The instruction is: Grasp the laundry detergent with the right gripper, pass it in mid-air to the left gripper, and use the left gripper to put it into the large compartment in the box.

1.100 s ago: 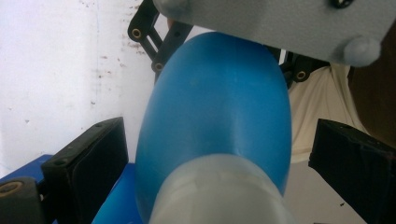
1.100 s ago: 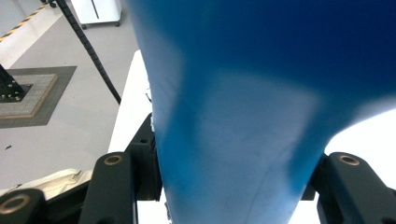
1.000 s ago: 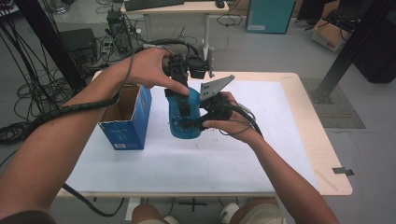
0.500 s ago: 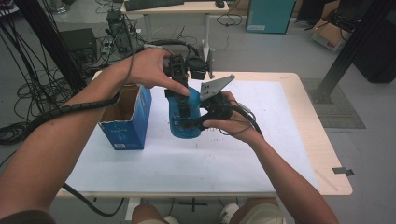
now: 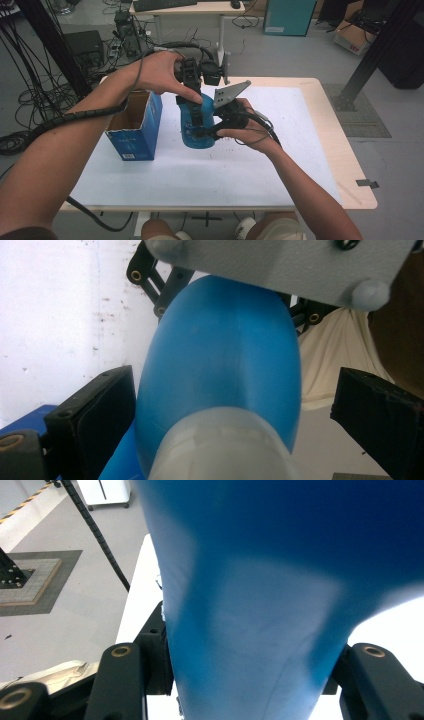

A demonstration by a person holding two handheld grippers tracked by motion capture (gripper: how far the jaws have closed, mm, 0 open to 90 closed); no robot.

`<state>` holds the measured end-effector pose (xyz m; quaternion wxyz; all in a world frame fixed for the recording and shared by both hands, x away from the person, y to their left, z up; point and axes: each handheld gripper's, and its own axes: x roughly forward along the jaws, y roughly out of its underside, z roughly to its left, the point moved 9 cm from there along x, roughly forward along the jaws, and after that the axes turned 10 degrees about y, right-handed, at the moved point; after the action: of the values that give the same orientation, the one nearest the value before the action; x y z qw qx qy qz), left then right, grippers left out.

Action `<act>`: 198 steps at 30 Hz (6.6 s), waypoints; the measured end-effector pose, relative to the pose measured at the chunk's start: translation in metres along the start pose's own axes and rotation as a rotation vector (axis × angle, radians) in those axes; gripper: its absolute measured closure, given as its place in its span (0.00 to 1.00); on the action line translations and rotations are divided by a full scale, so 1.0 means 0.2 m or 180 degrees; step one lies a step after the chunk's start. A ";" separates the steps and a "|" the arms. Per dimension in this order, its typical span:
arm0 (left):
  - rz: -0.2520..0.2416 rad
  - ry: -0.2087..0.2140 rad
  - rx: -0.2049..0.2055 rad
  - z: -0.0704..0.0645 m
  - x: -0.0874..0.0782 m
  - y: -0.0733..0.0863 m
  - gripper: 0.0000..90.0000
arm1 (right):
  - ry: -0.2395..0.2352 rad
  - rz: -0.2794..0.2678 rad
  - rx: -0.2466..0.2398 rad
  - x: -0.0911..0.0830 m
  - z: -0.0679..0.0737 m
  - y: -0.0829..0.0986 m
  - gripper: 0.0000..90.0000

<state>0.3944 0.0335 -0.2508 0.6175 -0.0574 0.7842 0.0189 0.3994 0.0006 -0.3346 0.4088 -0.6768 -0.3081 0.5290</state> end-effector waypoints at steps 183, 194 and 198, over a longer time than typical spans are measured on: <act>0.0220 -0.0154 0.0205 0.04 0.05 0.02 0.41 | -0.0081 0.0032 -0.0046 0.02 0.02 0.04 0.46; 0.0235 -0.0173 0.0195 0.04 0.05 0.03 0.41 | -0.0106 0.0028 -0.0041 0.03 0.02 0.04 0.46; 0.0235 -0.0121 0.0170 0.03 0.05 0.03 0.41 | -0.0106 0.0086 0.0033 0.02 0.03 0.05 0.46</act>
<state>0.3980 0.0393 -0.2622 0.6326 -0.0116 0.7741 0.0219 0.3940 0.0014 -0.3461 0.4000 -0.6699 -0.3029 0.5473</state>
